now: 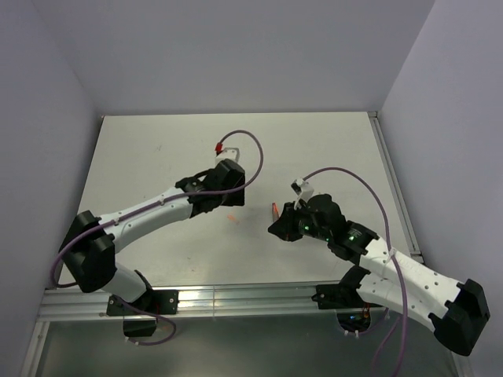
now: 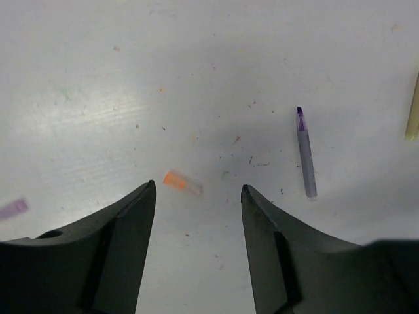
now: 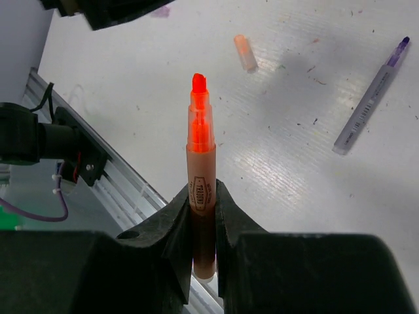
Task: Insert the pens into the pen caps
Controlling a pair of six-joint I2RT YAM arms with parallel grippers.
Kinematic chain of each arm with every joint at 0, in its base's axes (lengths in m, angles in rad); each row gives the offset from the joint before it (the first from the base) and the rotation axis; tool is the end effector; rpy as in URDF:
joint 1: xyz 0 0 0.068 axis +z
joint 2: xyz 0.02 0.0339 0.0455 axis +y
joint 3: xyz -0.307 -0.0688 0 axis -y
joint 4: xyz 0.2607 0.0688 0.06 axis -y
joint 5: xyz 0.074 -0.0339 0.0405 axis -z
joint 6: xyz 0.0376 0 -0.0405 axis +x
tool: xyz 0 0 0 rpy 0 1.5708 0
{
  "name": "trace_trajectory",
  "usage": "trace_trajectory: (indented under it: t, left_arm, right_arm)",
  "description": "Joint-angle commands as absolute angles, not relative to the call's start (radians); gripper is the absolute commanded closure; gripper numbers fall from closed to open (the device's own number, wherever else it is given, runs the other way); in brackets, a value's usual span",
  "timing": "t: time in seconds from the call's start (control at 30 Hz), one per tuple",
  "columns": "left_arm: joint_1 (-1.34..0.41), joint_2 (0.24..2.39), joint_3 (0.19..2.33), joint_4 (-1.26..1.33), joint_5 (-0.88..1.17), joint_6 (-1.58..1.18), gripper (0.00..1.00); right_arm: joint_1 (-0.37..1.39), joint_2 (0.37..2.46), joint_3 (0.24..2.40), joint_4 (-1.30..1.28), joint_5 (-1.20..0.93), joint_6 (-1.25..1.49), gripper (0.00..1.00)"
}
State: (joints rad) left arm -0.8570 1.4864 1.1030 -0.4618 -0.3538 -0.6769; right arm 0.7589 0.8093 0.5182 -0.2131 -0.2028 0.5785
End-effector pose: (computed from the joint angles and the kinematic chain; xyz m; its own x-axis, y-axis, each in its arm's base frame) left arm 0.2265 -0.2416 0.2958 -0.7317 -0.0527 -0.6796 0.1286 0.9684 -0.2136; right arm 0.1197 0.1240 0.2648 -0.7320 0.0439 -0.6799 -0.4798 0.6752 0.5602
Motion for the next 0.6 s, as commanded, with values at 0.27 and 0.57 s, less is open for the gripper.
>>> trace_trajectory:
  t: [0.27, 0.57]
  left_arm:
    - [-0.845, 1.582, 1.224, -0.624, -0.158, -0.077, 0.31]
    - [-0.824, 1.658, 1.190, -0.600, -0.129, 0.070, 0.22]
  right_arm:
    - [0.686, 0.589, 0.594, -0.284, -0.140, 0.581, 1.00]
    - [0.577, 0.514, 0.630, -0.336, -0.221, 0.574, 1.00]
